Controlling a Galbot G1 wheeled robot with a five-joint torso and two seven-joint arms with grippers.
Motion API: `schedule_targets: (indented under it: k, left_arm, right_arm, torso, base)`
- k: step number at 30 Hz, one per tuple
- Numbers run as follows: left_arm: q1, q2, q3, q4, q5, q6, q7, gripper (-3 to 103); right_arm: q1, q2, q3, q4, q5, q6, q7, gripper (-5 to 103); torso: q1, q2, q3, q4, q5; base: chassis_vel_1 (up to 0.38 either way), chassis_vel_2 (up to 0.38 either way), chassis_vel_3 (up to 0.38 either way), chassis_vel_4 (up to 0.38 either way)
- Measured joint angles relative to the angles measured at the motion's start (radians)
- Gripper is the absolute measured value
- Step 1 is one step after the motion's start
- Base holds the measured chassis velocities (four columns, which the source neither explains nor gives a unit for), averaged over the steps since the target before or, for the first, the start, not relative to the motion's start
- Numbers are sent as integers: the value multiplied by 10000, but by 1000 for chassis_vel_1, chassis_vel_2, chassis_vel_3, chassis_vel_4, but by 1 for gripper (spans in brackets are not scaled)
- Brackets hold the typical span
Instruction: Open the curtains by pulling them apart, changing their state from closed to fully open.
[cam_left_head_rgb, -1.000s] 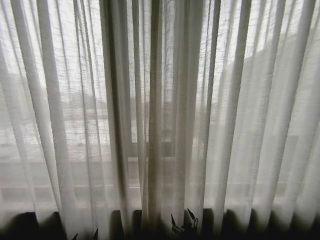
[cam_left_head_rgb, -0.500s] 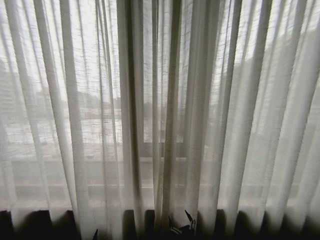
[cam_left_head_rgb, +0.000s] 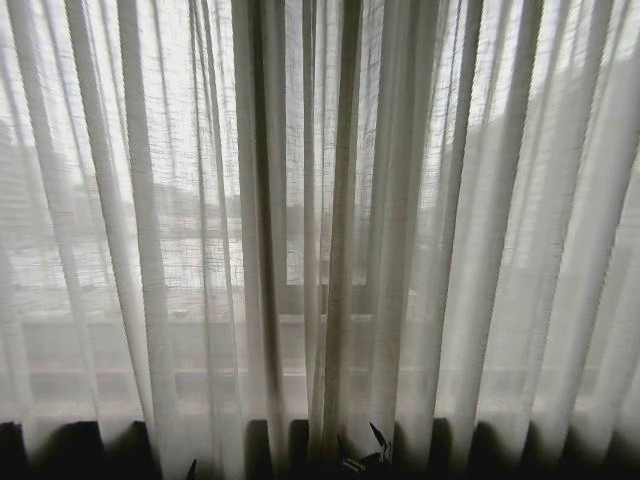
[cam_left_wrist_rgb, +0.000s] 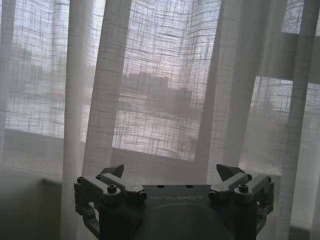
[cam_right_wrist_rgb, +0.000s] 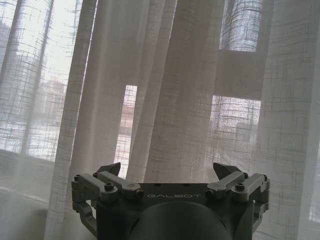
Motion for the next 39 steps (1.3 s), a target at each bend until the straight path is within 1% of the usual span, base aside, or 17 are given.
schedule_targets:
  k: [12,27,32,39]
  left_arm:
    - [-179,69,89,221,-21,0,53,100]
    - [-149,81,44,187,-73,-11,115,100]
    - [-107,58,52,103,-41,-16,123,100]
    - [-43,68,-40,47,-39,-20,125,100]
  right_arm:
    - [-1,0,211,23,28,-9,-24,100]
    - [-28,0,256,91,51,-26,-37,100]
    - [-49,0,455,155,175,-26,-166,100]
    - [-34,0,439,96,225,-23,-238,100]
  torso:
    - [0,0,0,-1,1]
    - [0,0,0,0,1]
    - [0,0,0,-1,0]
    - [0,0,0,0,0]
  base:
    - [0,0,0,0]
    - [0,0,0,0]
    - [0,0,0,0]
    - [0,0,0,0]
